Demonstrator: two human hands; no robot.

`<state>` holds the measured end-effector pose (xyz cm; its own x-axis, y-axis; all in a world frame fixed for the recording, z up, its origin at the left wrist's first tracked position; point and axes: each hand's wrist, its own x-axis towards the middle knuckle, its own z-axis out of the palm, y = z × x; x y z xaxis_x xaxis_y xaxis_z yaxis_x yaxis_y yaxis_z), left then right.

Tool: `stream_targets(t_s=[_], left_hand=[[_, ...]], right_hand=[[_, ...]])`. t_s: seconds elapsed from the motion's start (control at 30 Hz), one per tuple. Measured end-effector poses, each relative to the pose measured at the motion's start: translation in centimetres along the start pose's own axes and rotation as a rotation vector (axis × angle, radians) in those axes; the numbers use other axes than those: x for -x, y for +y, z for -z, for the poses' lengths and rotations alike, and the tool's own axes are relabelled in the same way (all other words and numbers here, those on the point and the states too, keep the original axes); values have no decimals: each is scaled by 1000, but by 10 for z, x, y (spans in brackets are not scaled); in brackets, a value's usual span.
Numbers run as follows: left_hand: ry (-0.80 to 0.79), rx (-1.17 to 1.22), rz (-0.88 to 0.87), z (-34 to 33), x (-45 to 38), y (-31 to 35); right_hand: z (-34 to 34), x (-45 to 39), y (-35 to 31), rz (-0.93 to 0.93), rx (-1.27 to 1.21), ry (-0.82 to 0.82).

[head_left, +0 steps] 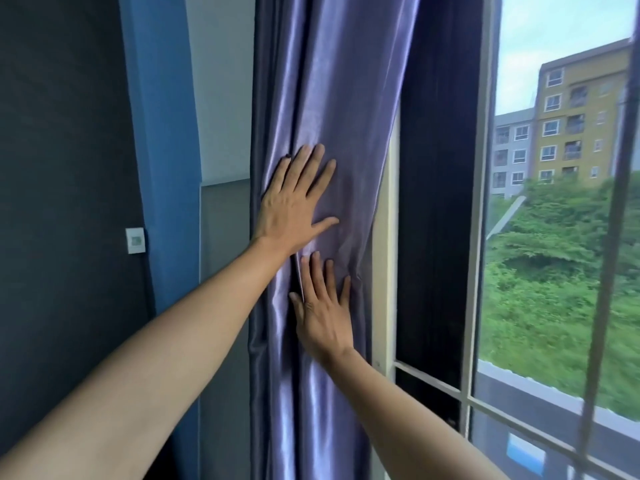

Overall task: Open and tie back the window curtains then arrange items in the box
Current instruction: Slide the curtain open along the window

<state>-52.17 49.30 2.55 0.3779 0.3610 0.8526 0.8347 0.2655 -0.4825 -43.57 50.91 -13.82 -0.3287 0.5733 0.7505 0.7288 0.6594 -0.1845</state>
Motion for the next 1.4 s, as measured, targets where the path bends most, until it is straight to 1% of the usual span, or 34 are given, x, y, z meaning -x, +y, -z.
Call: stream_targets(t_s=[0.13, 0.23, 0.43, 0.53, 0.63, 0.7, 0.93, 1.13, 1.3, 1.4], left_hand=[[17, 29, -3, 12, 2, 7], [-7, 38, 25, 27, 0, 19], [-71, 101, 75, 82, -7, 42], [-33, 142, 59, 114, -4, 55], [14, 211, 38, 150, -2, 80], [53, 269, 24, 177, -5, 104], [197, 549, -57, 294, -36, 221], [381, 842, -111, 405, -65, 326], [499, 1117, -162, 494, -78, 405], [579, 1279, -178, 539, -89, 436]], right_hand=[[25, 24, 4, 27, 1, -67], [41, 45, 14, -3, 1, -116], [97, 85, 34, 45, 20, -154], [136, 109, 41, 46, 51, -94], [179, 143, 51, 106, 92, 79], [211, 168, 61, 146, 129, 165], [350, 267, 98, 106, 311, 243], [473, 363, 121, -35, 533, 339], [543, 433, 123, -134, 720, 335], [577, 459, 123, -222, 878, 226]])
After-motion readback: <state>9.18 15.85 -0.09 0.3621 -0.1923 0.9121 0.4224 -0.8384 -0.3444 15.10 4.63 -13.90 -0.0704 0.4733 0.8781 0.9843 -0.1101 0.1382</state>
